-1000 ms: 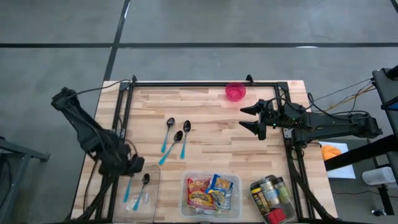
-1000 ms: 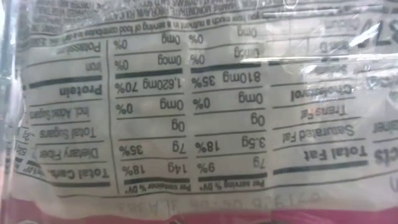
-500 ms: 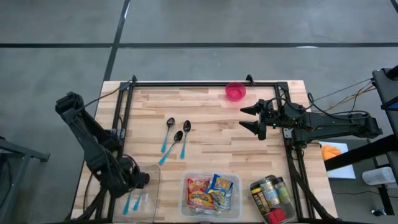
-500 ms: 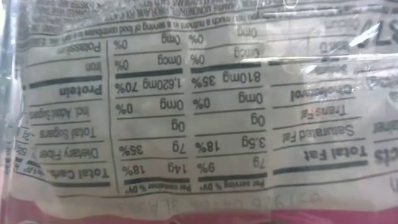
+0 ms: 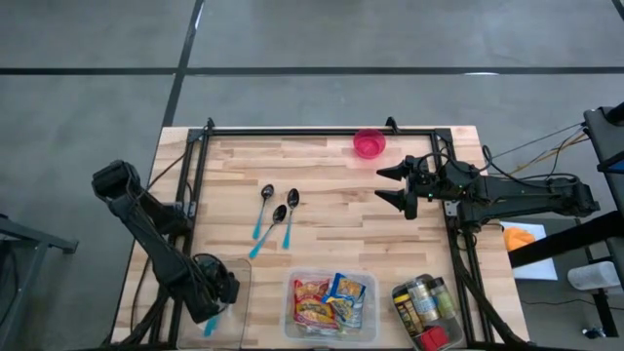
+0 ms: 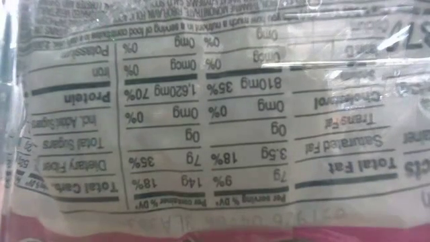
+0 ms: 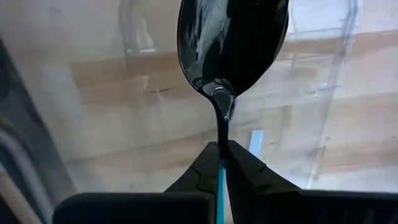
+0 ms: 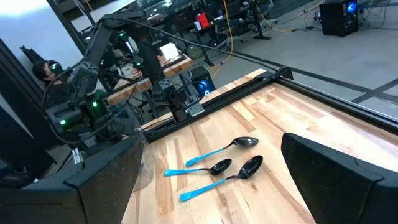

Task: Pick & Place Food Item
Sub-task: Put the blue spoon into the transparent bin, then put the left blue spoon into the transparent bin

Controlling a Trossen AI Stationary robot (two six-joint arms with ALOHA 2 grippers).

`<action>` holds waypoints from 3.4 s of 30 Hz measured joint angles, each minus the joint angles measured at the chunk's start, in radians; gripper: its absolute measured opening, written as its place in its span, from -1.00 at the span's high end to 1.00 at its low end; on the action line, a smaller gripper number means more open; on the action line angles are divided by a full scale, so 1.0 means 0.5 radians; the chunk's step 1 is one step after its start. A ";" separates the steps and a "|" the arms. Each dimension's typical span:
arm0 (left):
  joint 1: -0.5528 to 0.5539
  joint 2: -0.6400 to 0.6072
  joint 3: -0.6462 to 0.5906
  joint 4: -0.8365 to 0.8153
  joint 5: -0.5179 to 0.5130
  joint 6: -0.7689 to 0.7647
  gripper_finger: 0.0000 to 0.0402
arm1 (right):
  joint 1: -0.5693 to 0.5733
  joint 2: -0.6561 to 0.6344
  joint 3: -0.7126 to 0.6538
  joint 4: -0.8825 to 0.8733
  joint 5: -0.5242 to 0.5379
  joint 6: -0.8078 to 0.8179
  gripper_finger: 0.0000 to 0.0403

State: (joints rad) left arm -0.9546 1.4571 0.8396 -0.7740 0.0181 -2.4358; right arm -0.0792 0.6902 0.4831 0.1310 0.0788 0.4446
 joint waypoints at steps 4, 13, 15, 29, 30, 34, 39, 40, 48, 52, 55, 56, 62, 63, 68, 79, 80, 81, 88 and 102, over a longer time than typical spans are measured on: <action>0.000 0.042 -0.018 0.070 0.000 -0.001 0.93 | 0.000 0.000 0.001 0.000 0.000 0.000 -0.89; 0.000 0.025 -0.029 0.090 -0.017 -0.052 0.71 | -0.001 0.000 0.000 0.000 0.000 0.000 -0.89; 0.000 0.025 -0.029 0.090 -0.021 -0.052 0.61 | -0.001 0.000 0.000 0.000 0.000 0.001 -0.89; 0.002 -0.229 -0.016 0.040 -0.006 0.038 0.34 | 0.000 0.000 0.000 0.000 0.000 0.001 -0.89; 0.002 -0.291 -0.015 0.000 -0.021 0.039 0.34 | 0.000 0.000 0.001 0.000 0.000 0.001 -0.89; 0.002 -0.559 -0.010 -0.135 -0.166 0.087 0.34 | -0.001 0.000 0.000 0.000 0.000 0.000 -0.89; 0.002 -0.826 -0.001 -0.137 -0.547 0.293 0.34 | -0.001 0.000 0.001 0.000 0.000 0.001 -0.89; 0.003 -0.868 0.003 -0.145 -0.643 0.359 0.34 | 0.000 0.000 0.000 0.000 0.000 0.000 -0.89; 0.236 -1.141 0.028 -0.351 -1.060 0.721 0.34 | 0.000 0.000 0.000 0.000 0.000 0.000 -0.89; 0.552 -1.233 0.028 -0.347 -1.005 1.021 0.34 | -0.001 -0.001 0.000 0.000 0.000 0.001 -0.89; 0.854 -1.259 0.028 -0.331 -0.906 1.254 0.34 | -0.001 0.000 0.001 0.001 0.000 0.001 -0.89; 0.972 -1.261 0.028 -0.310 -0.854 1.346 0.34 | 0.000 0.000 0.000 0.000 0.000 0.000 -0.89; 1.716 -1.139 0.027 -0.199 -0.373 1.931 0.34 | 0.000 0.000 0.001 0.000 0.000 0.001 -0.89; 1.841 -1.096 0.027 -0.183 -0.290 2.012 0.34 | -0.001 -0.001 0.001 0.000 0.000 0.001 -0.89; 2.241 -0.812 0.026 -0.154 0.022 2.251 0.34 | -0.001 0.000 0.000 0.000 0.000 0.001 -0.89; 2.296 -0.173 0.026 -0.004 -0.001 2.560 0.34 | -0.001 0.000 0.000 0.000 0.000 0.001 -0.89; 2.297 -0.127 0.026 0.004 -0.035 2.576 0.34 | 0.000 -0.001 0.000 0.000 0.000 0.000 -0.89; 2.300 -0.084 0.026 0.007 -0.059 2.576 0.34 | -0.001 0.000 0.001 0.000 0.000 0.000 -0.89; 2.320 0.125 0.026 0.127 -0.235 2.560 0.34 | 0.000 0.000 0.001 0.000 0.000 0.001 -0.89; 2.364 0.303 0.024 0.263 -0.456 2.551 0.34 | 0.000 -0.001 0.000 0.000 0.000 0.001 -0.89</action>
State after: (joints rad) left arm 0.2272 1.6086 0.8516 -0.6426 -0.2097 -1.1602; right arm -0.0792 0.6899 0.4832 0.1310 0.0788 0.4450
